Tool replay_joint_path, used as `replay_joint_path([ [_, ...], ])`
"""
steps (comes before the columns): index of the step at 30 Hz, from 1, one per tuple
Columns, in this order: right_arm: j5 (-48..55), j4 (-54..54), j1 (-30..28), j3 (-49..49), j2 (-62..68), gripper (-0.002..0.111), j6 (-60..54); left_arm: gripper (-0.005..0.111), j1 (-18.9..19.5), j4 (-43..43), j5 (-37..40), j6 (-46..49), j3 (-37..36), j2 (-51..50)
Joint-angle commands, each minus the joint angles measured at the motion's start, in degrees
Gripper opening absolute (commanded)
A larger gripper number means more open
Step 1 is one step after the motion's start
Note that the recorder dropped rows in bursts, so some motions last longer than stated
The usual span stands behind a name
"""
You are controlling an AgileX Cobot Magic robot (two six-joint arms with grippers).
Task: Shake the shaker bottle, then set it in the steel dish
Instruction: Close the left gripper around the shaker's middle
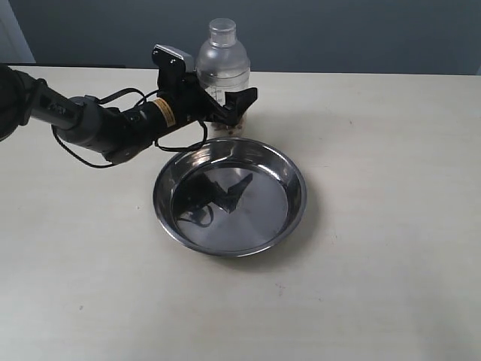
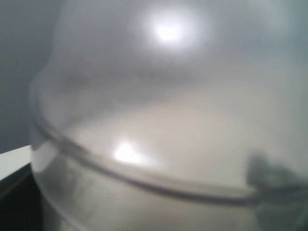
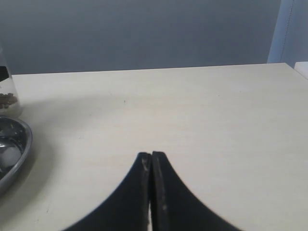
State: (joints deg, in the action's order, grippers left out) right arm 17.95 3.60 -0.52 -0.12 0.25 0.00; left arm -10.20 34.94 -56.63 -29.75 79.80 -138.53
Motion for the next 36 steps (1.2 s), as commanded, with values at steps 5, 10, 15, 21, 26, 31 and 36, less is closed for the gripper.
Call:
replay_joint_path([
  [5,-0.48,-0.08,0.01,0.12,-0.25,-0.001,0.00,0.058,-0.27,1.21,0.09,0.18,0.32,-0.08],
  [10,-0.48,-0.08,0.01,0.12,-0.25,-0.001,0.00,0.032,-0.27,5.35,-0.43,0.30,0.32,-0.08],
  [15,-0.48,-0.08,0.01,0.12,-0.25,-0.001,0.00,0.013,-0.27,7.75,-0.43,-0.32,0.32,-0.08],
  [21,-0.48,-0.08,0.01,0.12,-0.25,-0.001,0.00,0.000,-0.27,8.00,-2.59,-2.22,0.32,-0.08],
  [26,-0.48,-0.08,0.01,0.12,-0.25,-0.001,0.00,0.000,-0.16,7.20,-2.93,-2.84,0.32,0.04],
  [31,-0.48,-0.08,0.01,0.12,-0.25,-0.001,0.00,0.000,-0.16,7.21,-2.02,-4.86,0.32,0.04],
  [36,-0.48,-0.08,0.01,0.12,-0.25,-0.001,0.00,0.000,-0.16,7.09,-3.12,-4.74,0.32,0.04],
])
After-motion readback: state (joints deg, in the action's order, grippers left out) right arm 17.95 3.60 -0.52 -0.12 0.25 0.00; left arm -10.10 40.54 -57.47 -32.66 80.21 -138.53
